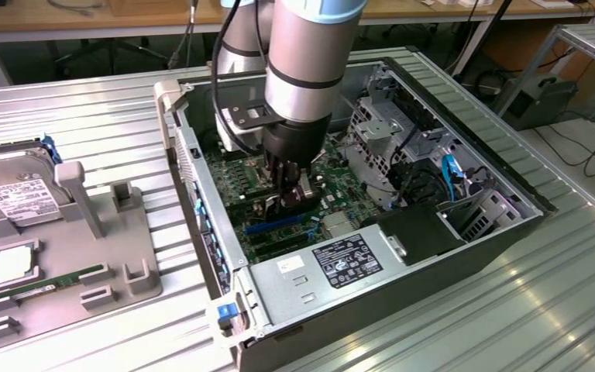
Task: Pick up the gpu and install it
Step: 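Insert the gpu into the slot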
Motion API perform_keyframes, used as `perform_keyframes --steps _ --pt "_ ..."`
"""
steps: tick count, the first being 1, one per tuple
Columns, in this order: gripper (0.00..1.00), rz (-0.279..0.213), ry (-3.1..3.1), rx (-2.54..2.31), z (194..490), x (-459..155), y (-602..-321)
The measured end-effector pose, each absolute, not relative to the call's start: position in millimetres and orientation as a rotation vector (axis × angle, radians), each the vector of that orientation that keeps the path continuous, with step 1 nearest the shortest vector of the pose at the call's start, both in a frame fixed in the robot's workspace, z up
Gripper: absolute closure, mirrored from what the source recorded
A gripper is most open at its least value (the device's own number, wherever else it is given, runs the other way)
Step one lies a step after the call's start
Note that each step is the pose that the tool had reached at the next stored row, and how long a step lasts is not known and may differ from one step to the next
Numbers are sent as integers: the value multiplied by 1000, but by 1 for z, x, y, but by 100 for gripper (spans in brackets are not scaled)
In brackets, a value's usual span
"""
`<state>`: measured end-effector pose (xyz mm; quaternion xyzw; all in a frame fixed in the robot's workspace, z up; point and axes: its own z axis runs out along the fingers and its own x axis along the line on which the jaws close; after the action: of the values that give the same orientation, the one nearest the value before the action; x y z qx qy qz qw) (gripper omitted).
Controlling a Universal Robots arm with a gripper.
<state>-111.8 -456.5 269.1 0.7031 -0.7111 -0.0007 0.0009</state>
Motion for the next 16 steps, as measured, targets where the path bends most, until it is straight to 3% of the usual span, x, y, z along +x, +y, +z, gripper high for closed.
perform_keyframes --steps 11,16 --pt "74 -10 -2242 2203 263 -112 -458" --pt "74 -63 -2266 2225 262 -112 -458"
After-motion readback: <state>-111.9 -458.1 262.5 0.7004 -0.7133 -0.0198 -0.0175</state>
